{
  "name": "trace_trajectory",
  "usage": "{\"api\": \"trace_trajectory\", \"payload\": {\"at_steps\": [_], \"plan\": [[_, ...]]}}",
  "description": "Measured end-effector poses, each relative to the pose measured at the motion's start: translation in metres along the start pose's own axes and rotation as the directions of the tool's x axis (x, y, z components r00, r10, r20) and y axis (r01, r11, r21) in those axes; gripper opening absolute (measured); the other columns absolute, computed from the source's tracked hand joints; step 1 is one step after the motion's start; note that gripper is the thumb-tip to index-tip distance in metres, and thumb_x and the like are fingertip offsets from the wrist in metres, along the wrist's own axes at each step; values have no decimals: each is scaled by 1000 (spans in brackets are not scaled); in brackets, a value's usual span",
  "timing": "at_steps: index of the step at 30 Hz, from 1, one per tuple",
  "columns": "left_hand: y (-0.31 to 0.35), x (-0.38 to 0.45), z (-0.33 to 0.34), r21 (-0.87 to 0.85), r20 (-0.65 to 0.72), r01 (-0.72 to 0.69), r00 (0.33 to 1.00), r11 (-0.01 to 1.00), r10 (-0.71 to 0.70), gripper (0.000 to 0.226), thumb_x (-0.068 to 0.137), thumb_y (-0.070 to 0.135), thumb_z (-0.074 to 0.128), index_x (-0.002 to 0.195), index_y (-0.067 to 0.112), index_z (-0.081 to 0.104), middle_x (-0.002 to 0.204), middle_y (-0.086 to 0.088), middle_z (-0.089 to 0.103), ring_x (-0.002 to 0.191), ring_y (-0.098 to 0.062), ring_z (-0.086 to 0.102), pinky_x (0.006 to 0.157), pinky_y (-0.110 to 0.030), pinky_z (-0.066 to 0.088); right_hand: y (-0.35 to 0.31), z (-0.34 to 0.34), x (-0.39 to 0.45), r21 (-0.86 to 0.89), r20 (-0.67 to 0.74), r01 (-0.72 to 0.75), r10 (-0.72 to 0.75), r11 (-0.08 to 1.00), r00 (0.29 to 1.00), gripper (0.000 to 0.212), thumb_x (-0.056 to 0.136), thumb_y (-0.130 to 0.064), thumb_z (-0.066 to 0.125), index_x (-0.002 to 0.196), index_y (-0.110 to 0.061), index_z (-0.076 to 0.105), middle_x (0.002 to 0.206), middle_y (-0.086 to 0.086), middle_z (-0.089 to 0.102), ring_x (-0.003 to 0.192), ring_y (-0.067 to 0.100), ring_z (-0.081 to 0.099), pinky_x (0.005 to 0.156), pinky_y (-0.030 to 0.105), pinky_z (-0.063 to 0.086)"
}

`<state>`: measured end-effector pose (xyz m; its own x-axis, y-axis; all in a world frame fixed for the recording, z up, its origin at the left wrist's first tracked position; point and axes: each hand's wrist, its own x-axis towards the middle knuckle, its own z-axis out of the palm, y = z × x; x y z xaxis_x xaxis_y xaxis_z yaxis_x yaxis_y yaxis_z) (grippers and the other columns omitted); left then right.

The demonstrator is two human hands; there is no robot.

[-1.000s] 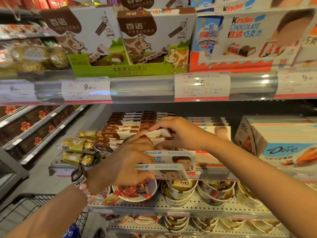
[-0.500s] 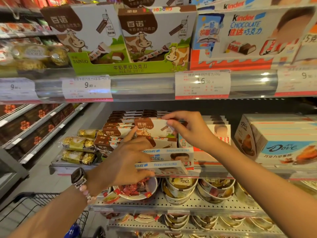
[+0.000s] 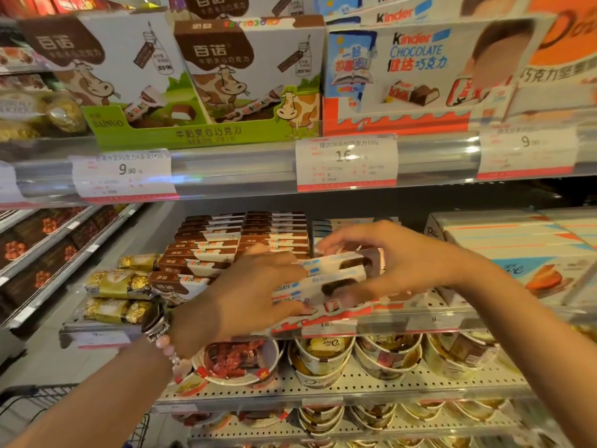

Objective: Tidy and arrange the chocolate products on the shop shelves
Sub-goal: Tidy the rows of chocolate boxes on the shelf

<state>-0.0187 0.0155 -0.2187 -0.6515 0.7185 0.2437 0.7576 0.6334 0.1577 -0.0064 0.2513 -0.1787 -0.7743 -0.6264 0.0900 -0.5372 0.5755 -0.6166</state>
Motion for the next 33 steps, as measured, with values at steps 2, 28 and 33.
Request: {"api": "trace_trajectory", "payload": {"at_steps": [2,28,33], "plan": [[4,7,2,-10,-12,-6,1000,1000,6,40,83,54,57,117,33,60,96,21,45,91,-7,41,74,-25,35,-1,4,-5,-221,-10,-20,18,975,1000,55,68,-41,77,118,-35,55,108,-18,63,98,4,60,81,29,51],[31,35,12,-188,-43,-126,992,974,120,25,77,40,60,86,21,47,98,13,32,75,-7,44,51,-18,37,8,-27,-30,-353,-64,-91,73,931,995,43,78,-40,71,119,-30,62,111,-15,67,98,4,61,83,35,51],[39,48,13,-179,-69,-134,990,975,124,24,78,39,65,66,30,45,85,17,35,75,-9,45,56,-15,36,16,-25,-34,-350,-84,-96,71,932,994,45,79,-41,69,122,-32,59,116,-16,65,95,-4,57,78,20,48]]}}
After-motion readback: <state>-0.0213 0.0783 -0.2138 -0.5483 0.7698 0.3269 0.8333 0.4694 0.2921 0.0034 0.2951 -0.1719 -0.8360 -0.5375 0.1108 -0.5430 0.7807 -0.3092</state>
